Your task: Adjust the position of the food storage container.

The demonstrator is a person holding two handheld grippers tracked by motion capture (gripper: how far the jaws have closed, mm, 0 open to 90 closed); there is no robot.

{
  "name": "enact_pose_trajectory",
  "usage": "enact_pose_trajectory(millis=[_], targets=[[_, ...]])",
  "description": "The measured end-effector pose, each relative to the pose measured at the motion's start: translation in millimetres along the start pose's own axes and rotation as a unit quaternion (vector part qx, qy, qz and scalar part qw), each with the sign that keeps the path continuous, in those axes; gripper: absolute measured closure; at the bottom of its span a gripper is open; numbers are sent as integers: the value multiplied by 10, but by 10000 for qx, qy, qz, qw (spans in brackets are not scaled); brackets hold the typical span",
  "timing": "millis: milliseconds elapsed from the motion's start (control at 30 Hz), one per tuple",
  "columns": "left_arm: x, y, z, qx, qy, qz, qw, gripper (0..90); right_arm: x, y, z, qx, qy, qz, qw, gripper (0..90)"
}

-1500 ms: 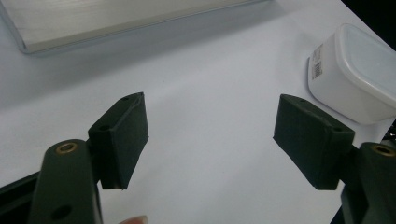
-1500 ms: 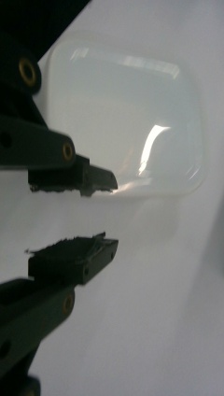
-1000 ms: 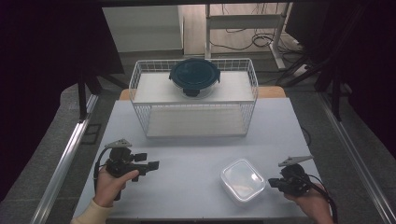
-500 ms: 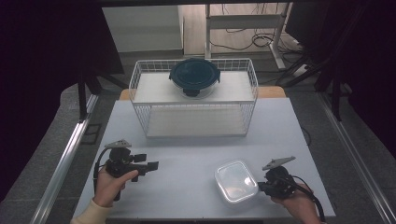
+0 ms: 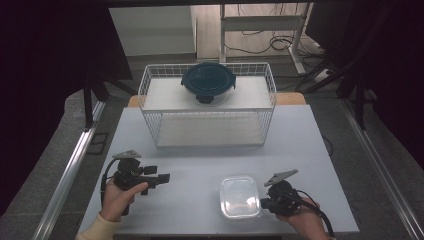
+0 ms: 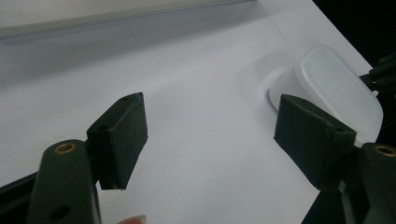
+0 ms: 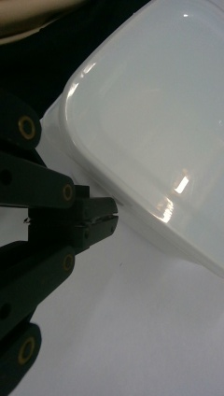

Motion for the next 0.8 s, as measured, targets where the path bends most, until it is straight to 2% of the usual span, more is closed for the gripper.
enact_pose_trajectory(millis=[367,533,700,800], targets=[[-7,-36,-9,6,-11,-27,10000,248,192,-268,250,163,-32,-243,9996,891],[-14,-51,-7,45,-21,-16,10000,247,293,-266,347,92,97,-259,9996,891],[-11,-43,-8,35,-16,-26,10000,243,361,-275,422,259,222,-198,9992,890],[-11,-40,-9,33,-14,-28,10000,243,400,-275,449,239,268,-200,9992,891]])
Point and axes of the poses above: each handheld gripper's, and its own axes: z roughly forward along the jaws, x roughly out of its top, y roughly to its right, the point moved 10 cm from there along z, roughly forward along the jaws, and after that the axes turned 11 degrees about y, right-handed, at the moved point
